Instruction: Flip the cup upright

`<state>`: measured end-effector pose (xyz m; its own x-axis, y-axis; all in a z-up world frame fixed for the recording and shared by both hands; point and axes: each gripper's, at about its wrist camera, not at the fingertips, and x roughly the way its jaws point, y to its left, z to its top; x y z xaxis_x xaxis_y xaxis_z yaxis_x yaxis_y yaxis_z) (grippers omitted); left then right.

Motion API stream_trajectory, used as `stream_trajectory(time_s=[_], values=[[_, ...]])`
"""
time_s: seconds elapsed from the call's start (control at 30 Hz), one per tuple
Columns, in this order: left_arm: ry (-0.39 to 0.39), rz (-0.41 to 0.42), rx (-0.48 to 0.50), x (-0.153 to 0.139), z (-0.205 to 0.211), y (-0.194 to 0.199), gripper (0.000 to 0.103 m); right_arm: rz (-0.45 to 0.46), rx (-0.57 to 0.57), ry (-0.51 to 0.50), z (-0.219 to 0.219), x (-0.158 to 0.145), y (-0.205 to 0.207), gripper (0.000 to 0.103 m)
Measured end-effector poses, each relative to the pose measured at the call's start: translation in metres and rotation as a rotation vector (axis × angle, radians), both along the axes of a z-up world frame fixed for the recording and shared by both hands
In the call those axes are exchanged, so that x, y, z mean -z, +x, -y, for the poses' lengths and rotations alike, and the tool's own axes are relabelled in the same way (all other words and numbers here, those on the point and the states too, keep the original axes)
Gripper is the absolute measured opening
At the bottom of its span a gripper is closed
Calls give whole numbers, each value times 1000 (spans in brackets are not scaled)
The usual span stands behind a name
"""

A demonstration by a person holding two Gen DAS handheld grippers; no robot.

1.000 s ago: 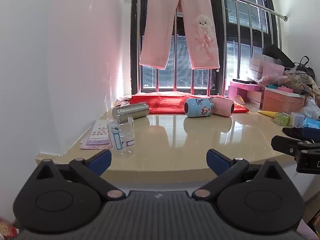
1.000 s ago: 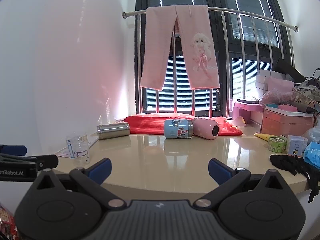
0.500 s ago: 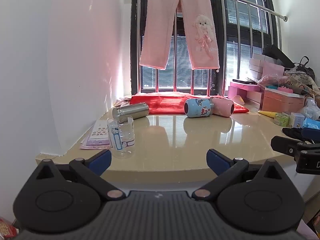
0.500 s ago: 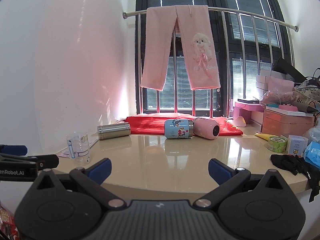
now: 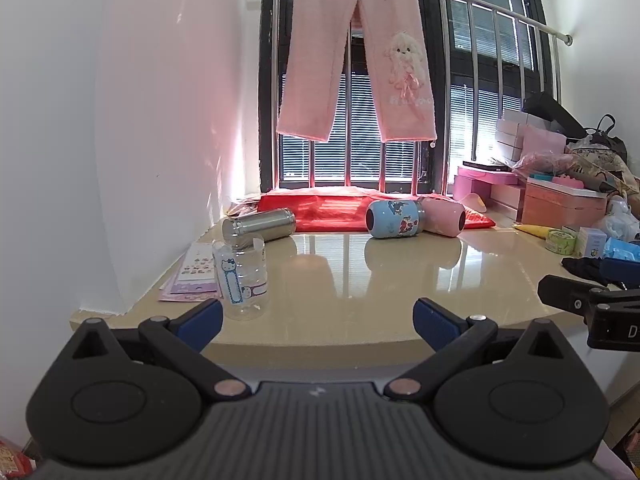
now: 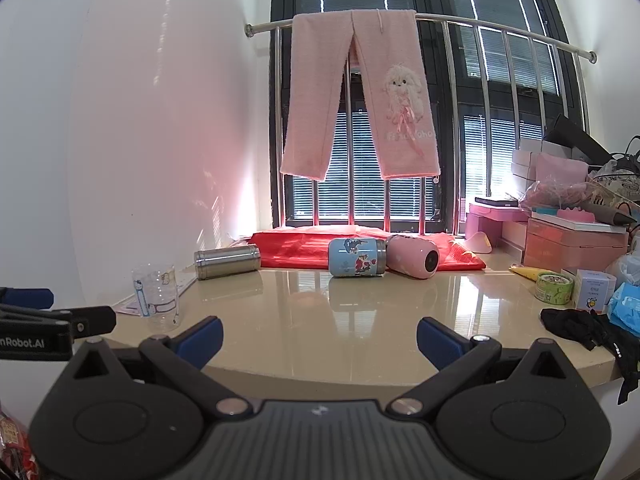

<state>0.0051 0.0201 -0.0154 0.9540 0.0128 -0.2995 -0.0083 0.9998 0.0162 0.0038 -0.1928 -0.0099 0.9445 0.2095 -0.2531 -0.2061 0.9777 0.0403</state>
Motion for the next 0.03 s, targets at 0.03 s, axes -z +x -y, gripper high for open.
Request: stream_trajectory(time_s=[0.03], values=[[1, 0, -1, 0, 0, 0, 103, 0, 0, 0, 0, 0, 0, 103]])
